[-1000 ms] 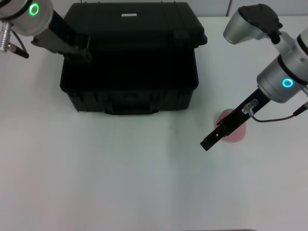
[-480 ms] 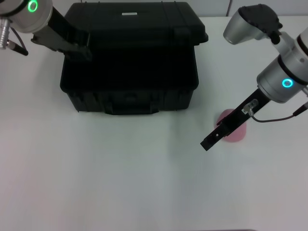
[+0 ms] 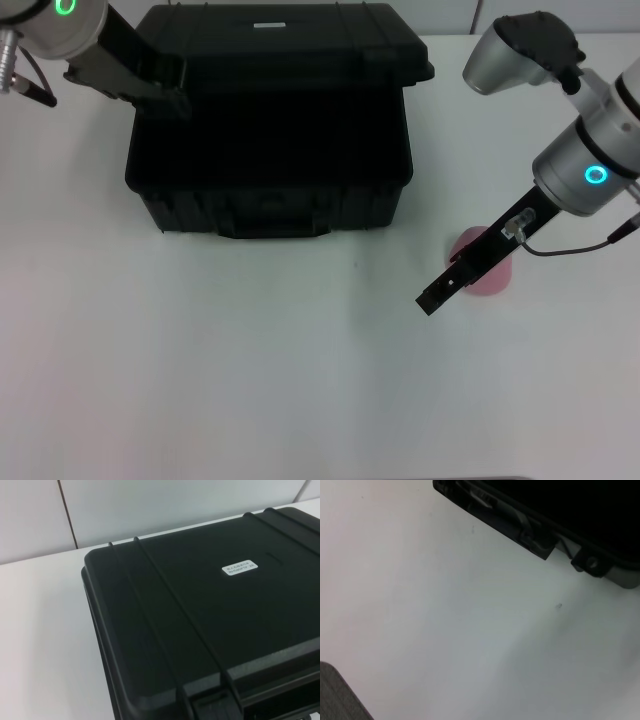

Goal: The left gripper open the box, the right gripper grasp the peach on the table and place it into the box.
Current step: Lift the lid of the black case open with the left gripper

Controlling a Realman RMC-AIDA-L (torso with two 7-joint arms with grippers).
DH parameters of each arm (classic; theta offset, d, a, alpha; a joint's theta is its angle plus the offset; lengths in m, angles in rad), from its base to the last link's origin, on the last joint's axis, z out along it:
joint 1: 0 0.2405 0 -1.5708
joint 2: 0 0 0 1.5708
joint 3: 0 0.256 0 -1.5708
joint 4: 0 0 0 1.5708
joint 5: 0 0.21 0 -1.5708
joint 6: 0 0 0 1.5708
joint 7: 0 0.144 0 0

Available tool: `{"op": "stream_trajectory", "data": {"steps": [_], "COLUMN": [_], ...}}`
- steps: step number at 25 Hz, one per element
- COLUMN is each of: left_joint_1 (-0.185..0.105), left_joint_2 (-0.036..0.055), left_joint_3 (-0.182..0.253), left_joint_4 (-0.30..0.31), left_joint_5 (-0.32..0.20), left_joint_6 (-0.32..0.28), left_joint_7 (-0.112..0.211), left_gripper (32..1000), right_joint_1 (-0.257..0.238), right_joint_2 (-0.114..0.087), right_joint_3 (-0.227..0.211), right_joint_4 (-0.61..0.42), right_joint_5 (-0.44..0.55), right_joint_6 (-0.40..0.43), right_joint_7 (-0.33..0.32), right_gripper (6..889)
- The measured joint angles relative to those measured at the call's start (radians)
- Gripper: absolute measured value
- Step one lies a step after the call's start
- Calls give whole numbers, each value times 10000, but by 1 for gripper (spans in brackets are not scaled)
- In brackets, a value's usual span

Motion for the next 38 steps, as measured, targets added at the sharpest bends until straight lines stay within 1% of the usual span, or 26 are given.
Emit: {"op": "stream_trajectory", "data": {"steps": [5, 15, 23, 28, 38], "left_joint_1": [-13, -68, -108, -148, -219], "left_joint_2": [-1, -1, -1, 1, 0], "left_joint_3": [-177, -181, -385, -399, -409], "left_joint_4": [1, 83, 155, 258, 261], "left_joint_5": [-9, 32, 51, 62, 64], "left_joint_6": [-24, -29, 4, 15, 15], "left_joint_7": [101, 105, 117, 119, 144], "left_gripper": [381, 381, 381, 381, 381], "right_joint_1": [0, 0, 0, 5, 15], "right_joint_2": [0, 0, 0, 0, -8], "right_joint_3": [0, -1, -1, 0, -1], "right_joint_4": [-2, -3, -3, -3, -3], "right_joint_5": [0, 0, 0, 0, 0], "right_joint_6": [0, -13, -15, -15, -15], "right_joint_7": [0, 0, 0, -2, -11], "right_gripper": [799, 799, 799, 799, 798]}}
